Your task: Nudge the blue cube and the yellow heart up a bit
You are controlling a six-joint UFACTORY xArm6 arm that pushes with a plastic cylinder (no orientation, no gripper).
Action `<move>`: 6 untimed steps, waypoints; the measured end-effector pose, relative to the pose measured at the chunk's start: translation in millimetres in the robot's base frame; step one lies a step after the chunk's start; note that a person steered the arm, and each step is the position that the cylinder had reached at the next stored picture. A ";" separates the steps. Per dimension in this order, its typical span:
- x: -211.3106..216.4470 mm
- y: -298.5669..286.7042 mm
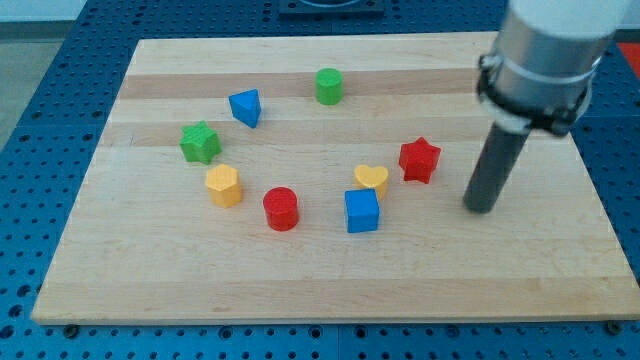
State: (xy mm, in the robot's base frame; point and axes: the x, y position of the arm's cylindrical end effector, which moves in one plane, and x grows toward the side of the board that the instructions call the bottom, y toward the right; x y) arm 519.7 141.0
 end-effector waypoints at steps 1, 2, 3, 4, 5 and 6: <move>41.6 -69.3; 47.1 -100.7; 47.0 -98.6; 39.0 -95.7; 35.5 -95.7; 34.9 -95.7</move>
